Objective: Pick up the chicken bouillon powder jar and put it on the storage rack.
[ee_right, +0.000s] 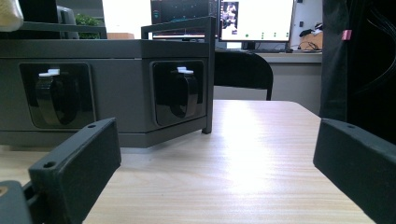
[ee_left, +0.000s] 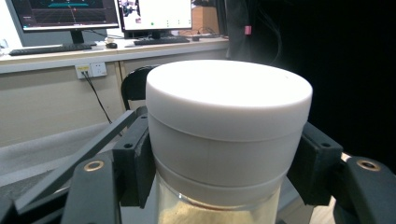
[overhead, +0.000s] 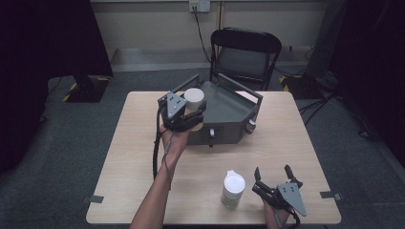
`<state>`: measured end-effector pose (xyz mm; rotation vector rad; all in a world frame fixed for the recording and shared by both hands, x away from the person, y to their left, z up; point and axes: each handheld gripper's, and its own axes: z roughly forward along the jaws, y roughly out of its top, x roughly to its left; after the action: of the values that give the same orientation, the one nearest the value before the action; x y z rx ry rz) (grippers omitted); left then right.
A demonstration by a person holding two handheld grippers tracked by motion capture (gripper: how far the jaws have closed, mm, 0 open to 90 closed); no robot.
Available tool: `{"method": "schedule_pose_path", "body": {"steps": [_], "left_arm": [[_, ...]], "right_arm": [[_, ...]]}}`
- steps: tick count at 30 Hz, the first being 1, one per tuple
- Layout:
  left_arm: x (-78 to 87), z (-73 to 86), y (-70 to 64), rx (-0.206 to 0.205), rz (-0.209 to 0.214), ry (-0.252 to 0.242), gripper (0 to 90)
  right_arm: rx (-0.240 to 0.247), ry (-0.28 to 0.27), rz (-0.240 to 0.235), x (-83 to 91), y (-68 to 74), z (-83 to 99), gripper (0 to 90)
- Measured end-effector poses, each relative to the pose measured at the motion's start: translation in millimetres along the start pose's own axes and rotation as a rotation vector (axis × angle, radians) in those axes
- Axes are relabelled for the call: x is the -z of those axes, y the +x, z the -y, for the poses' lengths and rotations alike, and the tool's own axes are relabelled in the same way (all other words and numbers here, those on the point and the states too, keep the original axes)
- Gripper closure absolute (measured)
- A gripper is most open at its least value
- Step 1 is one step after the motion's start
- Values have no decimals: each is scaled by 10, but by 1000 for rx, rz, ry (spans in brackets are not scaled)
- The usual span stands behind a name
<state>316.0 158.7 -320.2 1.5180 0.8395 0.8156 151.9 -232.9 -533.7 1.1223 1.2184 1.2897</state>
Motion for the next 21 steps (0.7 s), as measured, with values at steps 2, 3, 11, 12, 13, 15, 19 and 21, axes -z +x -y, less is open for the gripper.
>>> {"method": "schedule_pose_path", "body": {"steps": [2, 3, 11, 12, 13, 15, 19, 21], "left_arm": [[-42, -42, 10, 3, -3, 2, 344], [-68, -58, 15, 8, -4, 3, 343], [-300, -104, 27, 8, -25, 30, 343], [-315, -95, 25, 11, -28, 27, 344], [-339, -89, 13, 9, -33, 26, 344], [-380, -96, -30, -11, -52, 36, 344], [-459, -77, -17, 9, -60, 45, 344], [-493, -78, -8, 8, -70, 55, 343]], "right_arm": [[0, 0, 0, 0, -1, 0, 0], [0, 0, -2, 0, -4, 0, 0], [0, 0, -4, 0, -8, 0, 0], [0, 0, -4, 1, -8, 0, 0], [0, 0, -4, 1, -8, 0, 0], [0, 0, -6, 1, -11, 0, 0], [0, 0, -8, 2, -14, 0, 0], [0, 0, -8, 2, -14, 0, 0]]}}
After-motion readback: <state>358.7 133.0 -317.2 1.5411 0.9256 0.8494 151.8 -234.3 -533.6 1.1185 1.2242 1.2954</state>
